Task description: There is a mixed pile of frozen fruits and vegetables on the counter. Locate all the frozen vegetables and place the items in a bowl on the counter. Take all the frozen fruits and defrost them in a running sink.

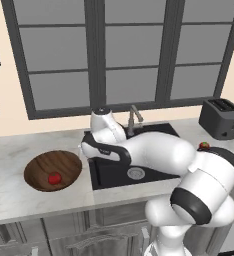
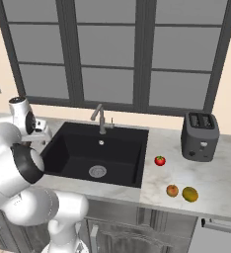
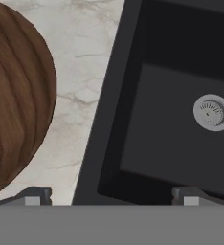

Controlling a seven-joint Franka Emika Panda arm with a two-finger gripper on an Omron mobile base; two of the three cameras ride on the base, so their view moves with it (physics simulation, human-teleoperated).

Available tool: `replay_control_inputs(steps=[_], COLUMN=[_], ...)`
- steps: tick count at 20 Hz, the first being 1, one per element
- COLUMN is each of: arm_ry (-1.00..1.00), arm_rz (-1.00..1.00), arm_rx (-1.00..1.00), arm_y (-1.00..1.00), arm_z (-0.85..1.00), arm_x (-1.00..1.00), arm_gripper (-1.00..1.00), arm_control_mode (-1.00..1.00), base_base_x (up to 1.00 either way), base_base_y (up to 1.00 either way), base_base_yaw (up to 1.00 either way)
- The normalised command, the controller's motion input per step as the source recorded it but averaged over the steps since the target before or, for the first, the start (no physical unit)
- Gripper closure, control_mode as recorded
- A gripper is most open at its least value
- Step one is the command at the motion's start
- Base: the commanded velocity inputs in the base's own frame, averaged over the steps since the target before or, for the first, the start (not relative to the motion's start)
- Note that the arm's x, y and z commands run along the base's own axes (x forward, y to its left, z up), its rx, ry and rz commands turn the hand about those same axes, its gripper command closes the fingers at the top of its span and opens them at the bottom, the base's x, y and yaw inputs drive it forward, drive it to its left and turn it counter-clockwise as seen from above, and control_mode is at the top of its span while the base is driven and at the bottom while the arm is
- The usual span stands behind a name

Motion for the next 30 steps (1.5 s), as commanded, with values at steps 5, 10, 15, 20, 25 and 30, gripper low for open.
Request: replay_control_inputs(steps=[5, 10, 15, 20, 25, 30], arm_ry=[0.00, 0.00, 0.00, 0.00, -0.01, -0.01], arm_rz=[0.01, 0.00, 0.00, 0.00, 0.01, 0.00], arm_rx=[0.00, 0.00, 0.01, 0.00, 0.00, 0.00], arm_y=[-0.28, -0.23, -0.28, -0.43, -0.40, -0.31], arm_z=[0.00, 0.00, 0.00, 0.00, 0.00, 0.00], arm_x=[0.00, 0.00, 0.00, -0.03, -0.08, -0.01], arm_gripper=[-1.00, -1.00, -1.00, -1.00, -1.00, -1.00], arm_control_mode=[-1.00, -1.00, -1.00, -1.00, -1.00, -1.00], base_base_x=[0.00, 0.00, 0.00, 0.00, 0.00, 0.00], base_base_y=[0.00, 0.00, 0.00, 0.00, 0.00, 0.00], base_base_yaw=[0.00, 0.00, 0.00, 0.00, 0.00, 0.00])
